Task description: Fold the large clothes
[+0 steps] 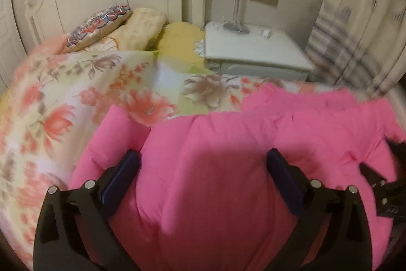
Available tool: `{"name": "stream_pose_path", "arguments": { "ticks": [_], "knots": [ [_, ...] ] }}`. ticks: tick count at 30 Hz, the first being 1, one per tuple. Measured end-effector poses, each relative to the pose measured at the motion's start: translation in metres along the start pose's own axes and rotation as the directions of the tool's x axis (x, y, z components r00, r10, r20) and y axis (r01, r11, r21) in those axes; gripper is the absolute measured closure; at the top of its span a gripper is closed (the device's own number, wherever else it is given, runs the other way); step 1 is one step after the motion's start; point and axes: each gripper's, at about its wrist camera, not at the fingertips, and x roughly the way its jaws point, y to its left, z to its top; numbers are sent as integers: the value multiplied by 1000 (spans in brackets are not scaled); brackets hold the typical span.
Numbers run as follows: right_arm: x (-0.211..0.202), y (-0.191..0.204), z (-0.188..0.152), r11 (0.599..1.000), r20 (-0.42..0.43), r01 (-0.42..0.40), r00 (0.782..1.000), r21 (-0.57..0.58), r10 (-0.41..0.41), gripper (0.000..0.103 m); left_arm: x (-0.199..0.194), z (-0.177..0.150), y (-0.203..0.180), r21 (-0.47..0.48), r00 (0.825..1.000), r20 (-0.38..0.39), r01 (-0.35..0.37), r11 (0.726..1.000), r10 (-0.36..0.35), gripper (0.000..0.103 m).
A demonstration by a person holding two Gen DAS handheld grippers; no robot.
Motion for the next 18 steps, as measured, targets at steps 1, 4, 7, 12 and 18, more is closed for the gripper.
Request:
{"name": "stream_pose_path", "arguments": {
  "ticks": [1, 4, 7, 12, 18],
  "knots": [
    [0, 0, 0, 1000, 1, 1, 1000, 0, -1, 4, 1, 0, 0, 1, 1000, 6, 9, 1000, -9, 2],
    [1, -3, 1, 1000, 1, -19, 1000, 13, 19, 4, 8, -2, 0, -3, 1000, 4, 31, 1000, -31, 2],
    [1, -5, 1, 999, 2, -37, 999, 21, 37, 4, 16, -1, 13, -58, 994, -11, 104, 993, -105, 2],
    [1, -6, 1, 998, 7, -52, 999, 27, 52, 4, 23, -5, 23, -111, 986, 1, 168, 980, -168, 2],
    [4, -6, 0, 997, 8, -69, 998, 34, 69, 4, 18, -12, 37, -165, 964, 73, 264, 950, -255, 2]
  ]
}}
